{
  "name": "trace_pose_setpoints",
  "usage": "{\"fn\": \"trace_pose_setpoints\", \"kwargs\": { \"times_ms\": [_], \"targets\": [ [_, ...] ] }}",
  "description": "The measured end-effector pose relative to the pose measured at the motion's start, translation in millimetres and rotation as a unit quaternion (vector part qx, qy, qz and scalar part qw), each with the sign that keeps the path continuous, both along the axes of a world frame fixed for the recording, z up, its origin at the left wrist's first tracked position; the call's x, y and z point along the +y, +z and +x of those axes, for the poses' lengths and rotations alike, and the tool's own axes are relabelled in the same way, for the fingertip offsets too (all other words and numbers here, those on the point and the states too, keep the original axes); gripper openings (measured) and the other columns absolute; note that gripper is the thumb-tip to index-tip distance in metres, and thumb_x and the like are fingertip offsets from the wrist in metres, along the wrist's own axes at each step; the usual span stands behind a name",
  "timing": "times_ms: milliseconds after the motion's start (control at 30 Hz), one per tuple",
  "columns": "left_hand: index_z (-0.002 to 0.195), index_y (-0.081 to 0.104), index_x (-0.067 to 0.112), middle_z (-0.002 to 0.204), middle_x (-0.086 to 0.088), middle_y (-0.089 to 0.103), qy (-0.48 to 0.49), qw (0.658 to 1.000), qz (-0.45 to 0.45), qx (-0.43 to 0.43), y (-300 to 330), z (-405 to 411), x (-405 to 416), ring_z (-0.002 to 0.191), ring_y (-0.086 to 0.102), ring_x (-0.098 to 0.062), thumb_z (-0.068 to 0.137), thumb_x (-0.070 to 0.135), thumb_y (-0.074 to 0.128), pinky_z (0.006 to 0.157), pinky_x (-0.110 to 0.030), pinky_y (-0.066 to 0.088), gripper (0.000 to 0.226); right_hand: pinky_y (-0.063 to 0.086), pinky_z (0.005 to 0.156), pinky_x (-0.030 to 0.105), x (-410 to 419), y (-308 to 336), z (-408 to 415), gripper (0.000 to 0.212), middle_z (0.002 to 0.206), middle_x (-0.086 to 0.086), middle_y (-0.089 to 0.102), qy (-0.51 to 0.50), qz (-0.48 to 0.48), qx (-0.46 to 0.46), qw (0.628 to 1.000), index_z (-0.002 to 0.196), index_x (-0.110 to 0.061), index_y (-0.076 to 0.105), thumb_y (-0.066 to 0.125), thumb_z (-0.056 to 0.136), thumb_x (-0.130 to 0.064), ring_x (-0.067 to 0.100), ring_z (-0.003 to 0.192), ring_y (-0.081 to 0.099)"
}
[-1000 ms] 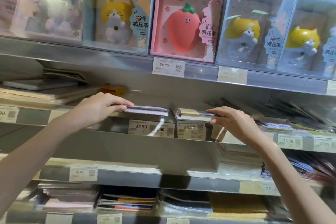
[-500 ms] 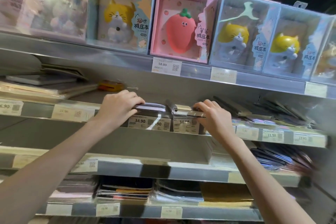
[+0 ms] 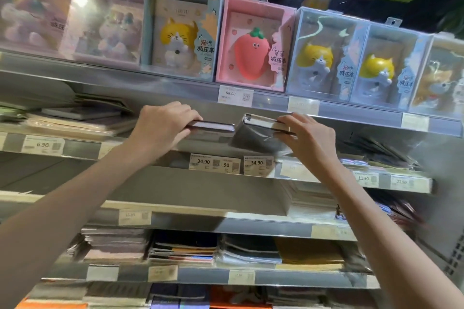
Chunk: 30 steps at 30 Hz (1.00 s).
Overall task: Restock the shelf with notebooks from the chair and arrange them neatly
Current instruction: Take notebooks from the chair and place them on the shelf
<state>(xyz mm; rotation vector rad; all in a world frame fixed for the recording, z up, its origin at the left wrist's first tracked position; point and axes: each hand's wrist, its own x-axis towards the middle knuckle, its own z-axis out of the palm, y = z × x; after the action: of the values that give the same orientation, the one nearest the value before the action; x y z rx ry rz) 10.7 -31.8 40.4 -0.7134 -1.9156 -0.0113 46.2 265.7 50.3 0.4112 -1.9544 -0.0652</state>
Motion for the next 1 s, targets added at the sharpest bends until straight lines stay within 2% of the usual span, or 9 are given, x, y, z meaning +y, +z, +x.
{"fn": "trace_pose_setpoints", "kwargs": {
  "times_ms": [133, 267, 400, 467, 533, 633, 733, 933, 1000],
  "targets": [
    [0.1, 0.066, 0.015, 0.087, -0.005, 0.067, -0.024, 1.0, -0.003, 0.012, 22.6, 30.5, -16.9, 0.081, 0.063, -0.028, 0.07, 0.011, 0.076, 0.054, -0.037, 0.05, 0.032, 0.043, 0.051, 0.026, -16.5, 12.5, 33.0, 0.021, 0.087, -0.003, 0.068, 0.014, 0.007, 0.016, 1.0, 0.096, -0.022, 0.067, 0.066, 0.078, -0.034, 0.023, 0.078, 0.066],
    [0.098, 0.067, 0.014, 0.086, -0.006, 0.068, -0.023, 0.999, 0.007, 0.041, 32.7, 56.3, -38.1, 0.079, 0.064, -0.029, 0.073, 0.013, 0.075, 0.052, -0.025, 0.034, 0.027, 0.036, 0.052, 0.023, -36.2, 23.5, 68.5, 0.024, 0.088, -0.002, 0.069, 0.029, 0.014, 0.038, 0.999, 0.097, -0.022, 0.068, 0.064, 0.077, -0.035, 0.024, 0.078, 0.066],
    [0.097, 0.068, 0.012, 0.084, -0.007, 0.069, -0.037, 0.999, 0.005, 0.039, 29.2, 78.7, -53.5, 0.076, 0.065, -0.029, 0.075, 0.017, 0.073, 0.051, -0.028, 0.039, 0.023, 0.043, 0.055, 0.03, -55.1, 23.8, 98.1, 0.024, 0.092, -0.001, 0.068, 0.027, 0.024, 0.014, 0.999, 0.101, -0.024, 0.067, 0.067, 0.079, -0.035, 0.025, 0.085, 0.066],
    [0.094, 0.069, 0.013, 0.083, -0.006, 0.069, -0.048, 0.998, -0.001, 0.031, 18.9, 86.3, -59.1, 0.076, 0.065, -0.028, 0.073, 0.016, 0.075, 0.05, -0.022, 0.032, 0.022, 0.047, 0.057, 0.032, -62.0, 16.0, 104.9, 0.024, 0.094, -0.001, 0.068, 0.023, 0.025, -0.02, 0.999, 0.102, -0.024, 0.067, 0.068, 0.08, -0.033, 0.025, 0.088, 0.065],
    [0.094, 0.069, 0.015, 0.082, -0.005, 0.068, -0.044, 0.999, -0.006, 0.008, 2.5, 91.5, -65.0, 0.078, 0.066, -0.028, 0.072, 0.016, 0.075, 0.05, -0.021, 0.028, 0.022, 0.048, 0.056, 0.032, -68.3, 1.2, 108.2, 0.025, 0.093, 0.001, 0.068, 0.023, 0.035, -0.037, 0.998, 0.103, -0.022, 0.068, 0.07, 0.079, -0.028, 0.026, 0.087, 0.065],
    [0.092, 0.068, 0.014, 0.08, -0.005, 0.067, -0.046, 0.998, -0.016, -0.044, -29.6, 91.9, -75.7, 0.077, 0.065, -0.028, 0.071, 0.017, 0.076, 0.054, -0.028, 0.039, 0.023, 0.048, 0.054, 0.029, -76.6, -30.7, 106.0, 0.027, 0.088, 0.004, 0.069, 0.026, 0.052, -0.055, 0.997, 0.103, -0.016, 0.069, 0.073, 0.077, -0.023, 0.029, 0.079, 0.066],
    [0.094, 0.068, 0.017, 0.084, -0.003, 0.068, -0.044, 0.993, -0.005, -0.112, -67.5, 91.6, -86.0, 0.078, 0.065, -0.026, 0.075, 0.022, 0.074, 0.057, -0.027, 0.041, 0.021, 0.053, 0.053, 0.035, -87.5, -68.0, 100.2, 0.027, 0.09, 0.003, 0.069, 0.032, 0.039, -0.111, 0.993, 0.104, -0.017, 0.068, 0.071, 0.079, -0.026, 0.028, 0.08, 0.066],
    [0.103, 0.066, 0.018, 0.093, -0.003, 0.067, -0.004, 0.975, -0.014, -0.22, -151.6, 90.8, -106.0, 0.088, 0.063, -0.024, 0.08, 0.026, 0.068, 0.06, -0.031, 0.044, 0.024, 0.031, 0.046, 0.018, -109.7, -148.6, 88.4, 0.021, 0.079, -0.001, 0.066, 0.032, 0.044, -0.195, 0.979, 0.096, -0.022, 0.069, 0.074, 0.076, -0.026, 0.024, 0.074, 0.065],
    [0.104, 0.066, 0.017, 0.099, -0.003, 0.068, -0.007, 0.969, -0.019, -0.246, -180.5, 91.8, -112.2, 0.093, 0.063, -0.024, 0.081, 0.025, 0.068, 0.064, -0.032, 0.047, 0.025, 0.039, 0.049, 0.023, -116.6, -174.5, 87.9, 0.022, 0.083, -0.001, 0.067, 0.03, 0.039, -0.232, 0.972, 0.098, -0.023, 0.069, 0.073, 0.077, -0.027, 0.023, 0.076, 0.065]
  ]
}}
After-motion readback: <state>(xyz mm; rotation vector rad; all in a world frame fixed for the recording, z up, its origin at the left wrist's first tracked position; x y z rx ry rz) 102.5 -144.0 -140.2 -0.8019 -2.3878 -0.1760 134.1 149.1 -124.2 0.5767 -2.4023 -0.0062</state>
